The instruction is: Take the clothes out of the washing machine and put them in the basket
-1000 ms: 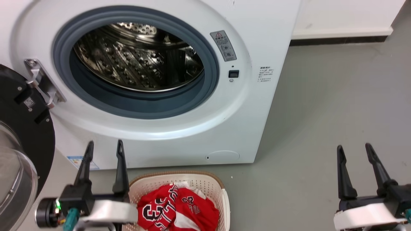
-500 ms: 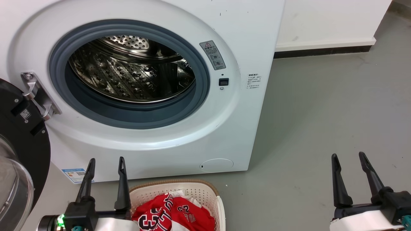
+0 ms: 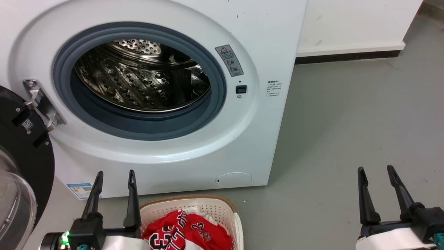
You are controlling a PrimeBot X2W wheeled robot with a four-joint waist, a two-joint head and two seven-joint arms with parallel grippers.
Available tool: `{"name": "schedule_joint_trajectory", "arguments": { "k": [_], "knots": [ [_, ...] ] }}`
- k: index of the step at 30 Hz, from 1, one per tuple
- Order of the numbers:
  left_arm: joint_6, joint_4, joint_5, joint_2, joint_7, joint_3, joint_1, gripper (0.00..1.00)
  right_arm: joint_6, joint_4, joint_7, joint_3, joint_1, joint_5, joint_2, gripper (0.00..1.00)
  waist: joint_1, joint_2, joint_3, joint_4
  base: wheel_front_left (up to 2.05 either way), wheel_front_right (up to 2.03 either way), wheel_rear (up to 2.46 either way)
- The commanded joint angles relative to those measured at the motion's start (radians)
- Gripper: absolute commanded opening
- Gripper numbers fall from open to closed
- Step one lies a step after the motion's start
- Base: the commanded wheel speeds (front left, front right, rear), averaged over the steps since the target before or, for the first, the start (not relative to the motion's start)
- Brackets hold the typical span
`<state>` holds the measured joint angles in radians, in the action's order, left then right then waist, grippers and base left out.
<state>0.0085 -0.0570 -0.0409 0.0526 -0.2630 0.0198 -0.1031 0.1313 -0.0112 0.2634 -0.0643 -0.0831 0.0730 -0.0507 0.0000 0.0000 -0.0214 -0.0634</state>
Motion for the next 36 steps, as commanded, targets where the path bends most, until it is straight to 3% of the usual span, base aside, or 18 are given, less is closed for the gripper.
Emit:
{"name": "schedule_joint_trajectory", "arguments": {
  "k": [1,12,13,17,36],
  "knots": [
    [-0.005,0.002,-0.001,-0.002,-0.003,0.003,0.004,1.00,-0.001,-0.003,0.002,0.001,0.005,0.006,0.001,1.00,0.0000,0.0000,-0.001,-0.001,0.00,0.00,0.00],
    [-0.004,0.009,-0.017,-0.003,-0.003,0.033,0.006,1.00,-0.001,-0.002,0.002,0.003,0.008,0.005,0.001,1.00,0.0000,0.0000,-0.001,-0.007,0.00,0.00,0.00],
    [-0.007,0.006,-0.024,-0.003,-0.003,0.032,0.007,0.00,-0.001,-0.002,0.002,0.003,0.008,0.005,0.001,0.00,0.0000,0.0000,-0.002,-0.007,0.00,0.00,0.00],
    [-0.009,0.044,-0.036,-0.002,0.007,0.025,-0.002,0.00,0.000,-0.028,-0.003,0.010,-0.005,0.018,0.000,0.00,0.0001,0.0000,-0.002,-0.006,0.00,0.00,0.00],
    [-0.040,0.104,-0.397,-0.002,0.094,0.042,0.051,0.00,0.000,-0.074,-0.072,0.019,0.044,0.397,-0.019,0.00,0.0001,0.0000,0.001,0.004,0.00,0.00,0.00]
  ]
}}
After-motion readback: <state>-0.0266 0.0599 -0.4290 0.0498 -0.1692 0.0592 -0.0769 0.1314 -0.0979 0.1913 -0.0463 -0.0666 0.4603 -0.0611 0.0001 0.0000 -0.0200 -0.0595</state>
